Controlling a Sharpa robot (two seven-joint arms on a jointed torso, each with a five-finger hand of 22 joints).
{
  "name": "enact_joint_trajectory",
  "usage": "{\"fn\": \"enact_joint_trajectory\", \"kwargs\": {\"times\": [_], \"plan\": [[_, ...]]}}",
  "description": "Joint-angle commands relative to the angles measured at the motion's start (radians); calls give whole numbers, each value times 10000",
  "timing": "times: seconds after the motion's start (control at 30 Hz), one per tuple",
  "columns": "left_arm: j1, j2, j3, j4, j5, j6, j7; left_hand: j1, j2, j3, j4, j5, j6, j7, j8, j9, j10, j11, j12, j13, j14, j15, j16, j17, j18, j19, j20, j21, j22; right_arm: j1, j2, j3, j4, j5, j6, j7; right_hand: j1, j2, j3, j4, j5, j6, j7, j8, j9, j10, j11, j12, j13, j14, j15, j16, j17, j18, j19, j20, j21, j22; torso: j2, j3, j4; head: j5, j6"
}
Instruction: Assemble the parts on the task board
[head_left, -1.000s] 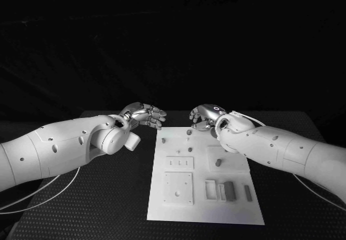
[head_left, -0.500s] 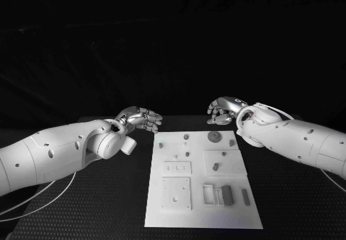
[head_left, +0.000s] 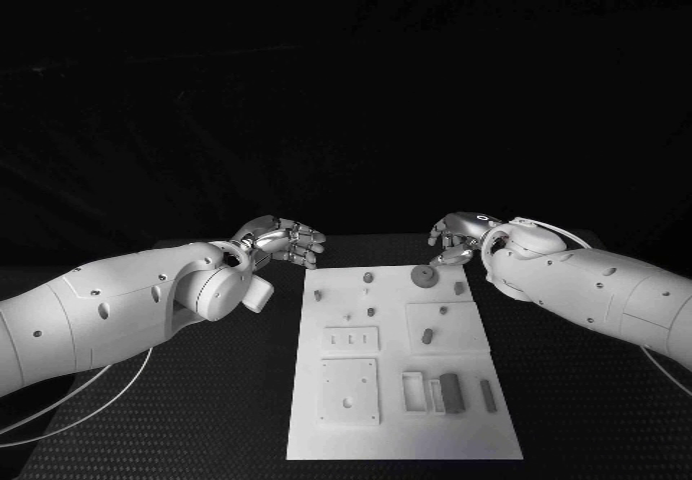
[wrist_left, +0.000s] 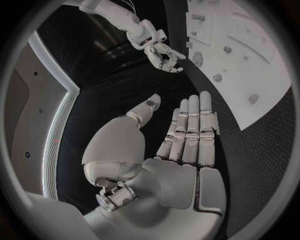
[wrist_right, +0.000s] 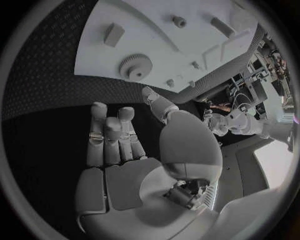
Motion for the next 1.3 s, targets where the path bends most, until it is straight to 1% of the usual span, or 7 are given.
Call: {"fn": "enact_joint_trajectory", "kwargs": {"times": [0.03, 0.17, 0.3, 0.57, 0.9, 1.17, 1.3], "plan": [[10, 44, 7, -43, -32, 177, 138, 16, -68, -23, 65, -19, -9, 203, -34, -12, 47, 32, -68, 17, 87, 4, -26, 10, 93, -67, -6, -38, 11, -92, 186, -18, -201, -474, 209, 36, -56, -32, 26, -30, 16, -30, 61, -43, 19, -481, 88, 798, 361, -105, 3, 266, 211, 70, -42, -74, 174, 238, 5, -18, 32, -37, 38], [8, 63, 6, -37, -33, 202, 132, 15, -65, -22, 67, -19, -11, 207, -35, -12, 47, 32, -71, 18, 88, 5, -29, 13, 93, -67, -5, -39, 11, -249, 278, -31, -319, -477, 267, 54, -85, -77, 50, -9, 16, -151, 45, -94, 15, -622, 71, 1417, 493, -139, -5, 464, 357, 70, -50, -116, 395, 236, 15, -20, 44, -62, 26], [7, 69, 6, -44, -51, 214, 127, 14, -65, -22, 69, -19, -14, 215, -39, -14, 45, 34, -75, 19, 89, 5, -33, 17, 93, -67, -5, -41, 13, -336, 310, -45, -316, -477, 385, 86, -107, -59, 65, 14, 15, -161, 52, -90, 21, -669, 79, 1678, 488, -143, 1, 549, 413, 70, -54, -140, 510, 233, 24, -45, 48, -58, -12], [7, 50, 6, -36, -80, 189, 109, 13, -63, -22, 71, -19, -18, 224, -42, -15, 43, 35, -79, 21, 90, 5, -38, 22, 93, -66, -6, -43, 14, -377, 319, -51, -206, -390, 526, 176, -130, 0, 76, 33, 15, -119, 47, -61, 35, -697, 77, 1835, 448, -141, 5, 596, 442, 70, -66, -155, 584, 230, 16, -54, 12, -5, -73], [8, 40, 6, -9, -89, 194, 84, 13, -62, -22, 73, -19, -26, 240, -49, -19, 40, 38, -86, 24, 93, 4, -46, 30, 93, -65, -6, -45, 17, -384, 396, -58, -370, -326, 634, 204, -141, 186, 97, 36, 16, 23, 28, 17, 65, -712, 58, 2006, 346, -117, -11, 651, 470, 70, -67, -182, 683, 224, 8, -51, 36, 22, -141], [9, 35, 6, 19, -90, 220, 58, 8, -56, -21, 79, -19, -33, 250, -55, -21, 38, 40, -92, 27, 96, 5, -54, 38, 93, -64, -5, -48, 20, -414, 525, -68, -580, -246, 688, 265, -84, 688, 147, -80, 17, -9, 33, -14, 39, -793, 60, 2146, 163, -139, -13, 658, 482, 70, -134, -188, 752, 214, 15, -44, 34, 20, -165], [10, 18, 6, 36, -95, 213, 53, 5, -53, -21, 83, -19, -43, 257, -62, -24, 38, 41, -96, 29, 98, 5, -60, 43, 93, -63, -5, -50, 22, -530, 573, -108, -654, -237, 752, 270, -77, 822, 152, -136, 18, -17, 35, -24, 26, -818, 65, 2190, 99, -146, -8, 657, 484, 70, -154, -182, 770, 212, 21, -43, 47, 36, -189]]}}
